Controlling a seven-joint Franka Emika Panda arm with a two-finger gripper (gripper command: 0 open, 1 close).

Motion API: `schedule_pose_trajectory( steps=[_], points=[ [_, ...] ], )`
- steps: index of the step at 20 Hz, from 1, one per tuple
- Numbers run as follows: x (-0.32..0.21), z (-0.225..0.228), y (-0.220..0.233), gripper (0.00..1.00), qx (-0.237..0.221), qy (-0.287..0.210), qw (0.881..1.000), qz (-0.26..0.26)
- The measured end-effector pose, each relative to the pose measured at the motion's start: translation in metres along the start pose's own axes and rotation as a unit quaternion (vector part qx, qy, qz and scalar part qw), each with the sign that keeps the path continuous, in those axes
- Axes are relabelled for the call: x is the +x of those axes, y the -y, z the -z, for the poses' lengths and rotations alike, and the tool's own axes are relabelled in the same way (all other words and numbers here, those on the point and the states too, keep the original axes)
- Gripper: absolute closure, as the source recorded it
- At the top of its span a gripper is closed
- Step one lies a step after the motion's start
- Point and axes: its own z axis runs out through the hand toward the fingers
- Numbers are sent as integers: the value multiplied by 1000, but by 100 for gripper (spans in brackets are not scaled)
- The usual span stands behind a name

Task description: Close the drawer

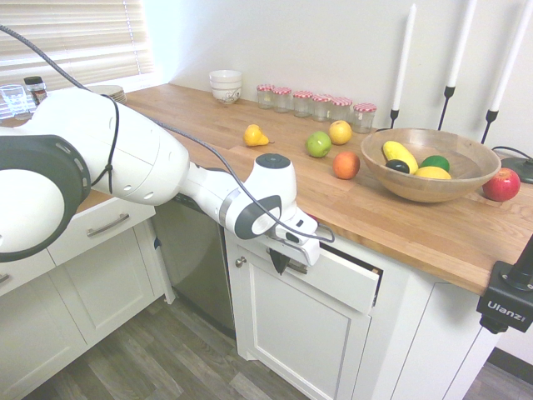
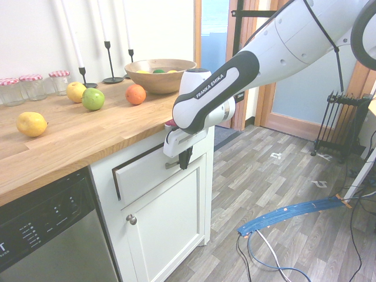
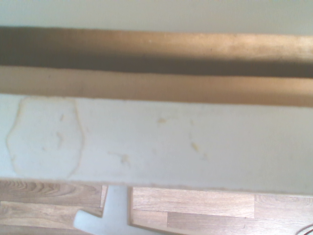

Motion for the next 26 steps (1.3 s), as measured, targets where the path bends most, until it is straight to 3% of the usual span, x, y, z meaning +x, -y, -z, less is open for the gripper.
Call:
schedule_pose_trajectory(
  steps=[6, 10, 14, 15, 26],
  points=[
    [6, -2, -13, 100, -7, 1, 1000, -11],
    [-16, -6, -33, 100, -29, 29, 999, -15],
    [-37, 19, -53, 100, -41, 49, 998, -19],
    [-42, 30, -58, 0, -42, 52, 998, -20],
    [-126, 134, -121, 0, -46, 56, 997, -1]
  ],
)
